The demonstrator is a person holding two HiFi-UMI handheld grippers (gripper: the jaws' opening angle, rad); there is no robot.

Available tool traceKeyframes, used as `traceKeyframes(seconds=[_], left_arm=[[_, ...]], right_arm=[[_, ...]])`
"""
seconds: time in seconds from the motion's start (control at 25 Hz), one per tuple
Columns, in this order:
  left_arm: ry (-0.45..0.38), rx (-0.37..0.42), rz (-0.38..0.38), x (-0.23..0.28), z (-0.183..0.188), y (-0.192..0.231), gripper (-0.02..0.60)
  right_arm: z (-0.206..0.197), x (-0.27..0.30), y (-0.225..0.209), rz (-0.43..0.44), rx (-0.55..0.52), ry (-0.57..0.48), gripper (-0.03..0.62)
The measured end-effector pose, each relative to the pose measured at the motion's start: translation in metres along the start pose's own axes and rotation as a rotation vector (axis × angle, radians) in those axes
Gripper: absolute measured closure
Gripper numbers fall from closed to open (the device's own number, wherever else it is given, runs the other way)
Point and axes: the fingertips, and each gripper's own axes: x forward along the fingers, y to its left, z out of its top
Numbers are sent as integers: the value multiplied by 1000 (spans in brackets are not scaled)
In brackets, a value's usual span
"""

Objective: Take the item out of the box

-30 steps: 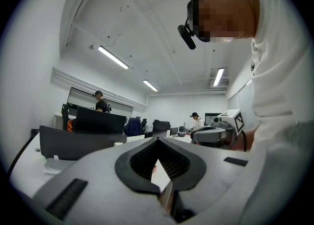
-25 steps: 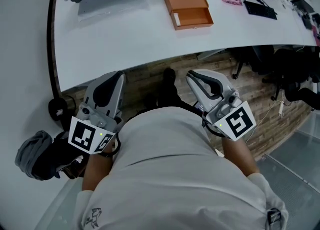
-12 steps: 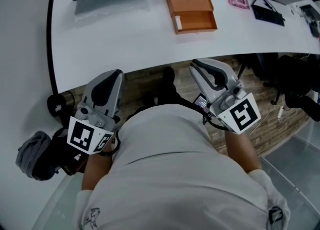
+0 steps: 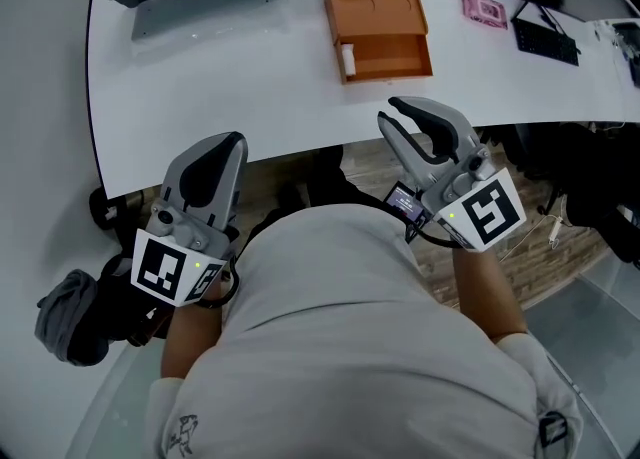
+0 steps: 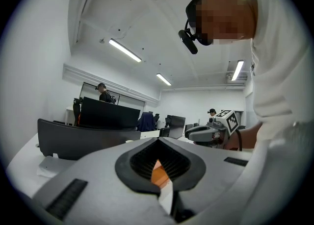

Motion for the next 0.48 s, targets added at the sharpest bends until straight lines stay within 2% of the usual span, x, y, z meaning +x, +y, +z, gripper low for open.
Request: traceKeyframes(seconds=[0.28, 0.48], left_arm=[[7, -1, 66, 46, 2, 22, 584], [19, 1, 117, 76, -4, 29, 584]], right_arm=[[-12, 16, -66, 21, 22, 34, 485], [-33, 22, -100, 64, 55, 81, 485]])
